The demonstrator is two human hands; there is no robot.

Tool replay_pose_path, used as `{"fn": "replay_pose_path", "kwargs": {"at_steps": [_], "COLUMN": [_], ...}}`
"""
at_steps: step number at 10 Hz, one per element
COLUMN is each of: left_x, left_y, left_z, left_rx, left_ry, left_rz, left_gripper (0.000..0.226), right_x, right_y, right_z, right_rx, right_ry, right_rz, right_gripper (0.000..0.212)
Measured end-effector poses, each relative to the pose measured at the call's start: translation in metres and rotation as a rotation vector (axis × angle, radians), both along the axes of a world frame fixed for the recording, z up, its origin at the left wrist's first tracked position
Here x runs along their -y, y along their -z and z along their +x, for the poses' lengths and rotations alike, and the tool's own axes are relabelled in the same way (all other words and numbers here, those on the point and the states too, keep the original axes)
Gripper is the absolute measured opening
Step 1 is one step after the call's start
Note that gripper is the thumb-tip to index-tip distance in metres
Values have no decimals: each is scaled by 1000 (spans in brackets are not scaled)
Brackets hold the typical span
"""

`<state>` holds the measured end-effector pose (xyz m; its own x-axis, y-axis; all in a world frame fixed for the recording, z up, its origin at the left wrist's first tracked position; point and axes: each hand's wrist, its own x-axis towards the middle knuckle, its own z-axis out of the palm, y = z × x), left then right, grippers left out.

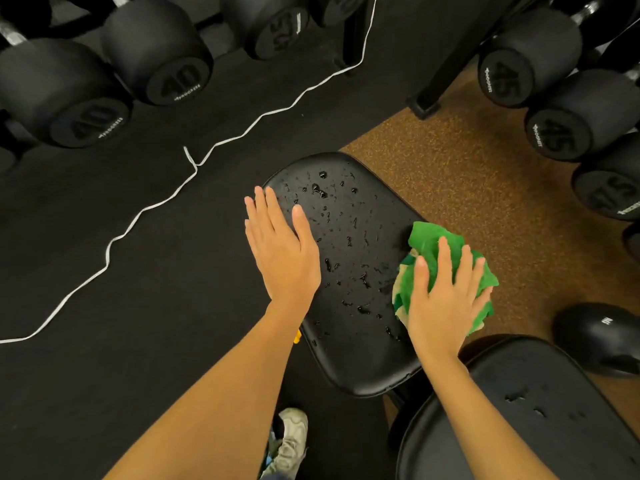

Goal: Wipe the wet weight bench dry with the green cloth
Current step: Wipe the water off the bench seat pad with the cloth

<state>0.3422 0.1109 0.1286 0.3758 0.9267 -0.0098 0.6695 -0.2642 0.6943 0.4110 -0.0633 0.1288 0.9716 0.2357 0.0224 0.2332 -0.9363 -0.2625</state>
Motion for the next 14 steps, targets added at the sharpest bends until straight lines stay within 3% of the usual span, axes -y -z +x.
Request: {"fn": "replay_pose_path", "kwargs": {"at_steps": [2,5,7,9,11,13,14], "left_x": [0,0,0,-2,-1,-1,-1], "left_y": [4,5,6,6,3,4,4], "left_z": [3,4,4,1,2,2,2], "left_rx": [-98,-108,-115,-94,-89,-100,-105], "left_ry": [-2,-13,-3,8,6,1,3], "left_rz": [43,60,62,52,41,41,41], "left_gripper": [62,61,60,60,63,63,63], "right_x": [-14,-85,-124,-111,-18,15,0], "right_y": [1,4,0,-23,-40,-13,-9], "right_z": [23,50,55,38,27,13,15], "right_rx": [64,73,-6,-155,25,-4,14], "right_ry": [-83,-283,-400,-689,-202,-46,19], "right_rz": [41,94,171,316,333,85,-14], "right_gripper": [53,49,39,29,34,59,58]}}
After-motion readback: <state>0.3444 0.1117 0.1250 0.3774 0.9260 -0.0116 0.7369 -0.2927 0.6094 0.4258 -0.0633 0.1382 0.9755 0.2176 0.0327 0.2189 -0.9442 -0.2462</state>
